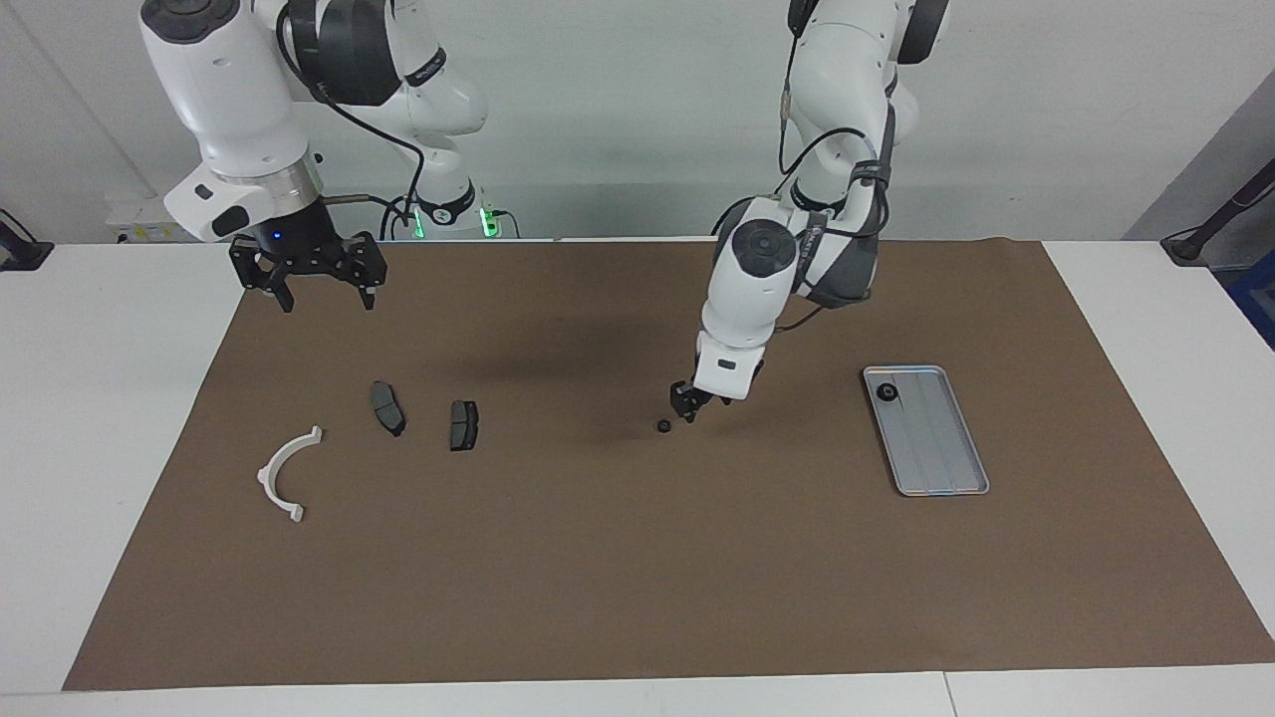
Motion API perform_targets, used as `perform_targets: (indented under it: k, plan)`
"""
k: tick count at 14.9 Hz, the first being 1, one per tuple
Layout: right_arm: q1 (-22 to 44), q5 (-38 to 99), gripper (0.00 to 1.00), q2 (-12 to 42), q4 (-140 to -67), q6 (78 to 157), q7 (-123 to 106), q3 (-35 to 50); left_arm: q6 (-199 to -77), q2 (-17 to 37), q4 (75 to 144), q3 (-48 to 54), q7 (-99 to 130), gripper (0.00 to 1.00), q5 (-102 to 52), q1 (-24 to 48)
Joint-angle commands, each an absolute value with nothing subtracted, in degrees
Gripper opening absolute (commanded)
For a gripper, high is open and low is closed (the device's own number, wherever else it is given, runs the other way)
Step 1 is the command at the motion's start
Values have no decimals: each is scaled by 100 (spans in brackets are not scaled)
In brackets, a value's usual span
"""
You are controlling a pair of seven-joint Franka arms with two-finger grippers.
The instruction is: Pick bearing gear from pile to tray
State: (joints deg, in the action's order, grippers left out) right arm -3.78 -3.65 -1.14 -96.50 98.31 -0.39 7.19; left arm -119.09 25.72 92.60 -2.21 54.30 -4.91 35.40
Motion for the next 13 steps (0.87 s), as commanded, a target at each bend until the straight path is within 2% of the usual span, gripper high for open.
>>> perform_targets:
  k: [1, 4, 6, 13]
  plan:
    - [-396, -290, 100, -255, -9826, 10028, -18, 729, -11637, 3015, 8684, -431, 5660, 70, -343, 3814]
    - [-159, -281, 100, -246, -9739, 10063, 35, 555, -11689, 3313, 8648, -431, 5687, 70, -352, 3867]
    - [52, -273, 100, -220, -9721, 10072, 9, 248, -11646, 3296, 8666, -422, 5687, 70, -360, 3885]
    - [88, -281, 100, -220, -9598, 10081, -9, -61, -12120, 3287, 8886, -422, 5915, 67, -475, 3990]
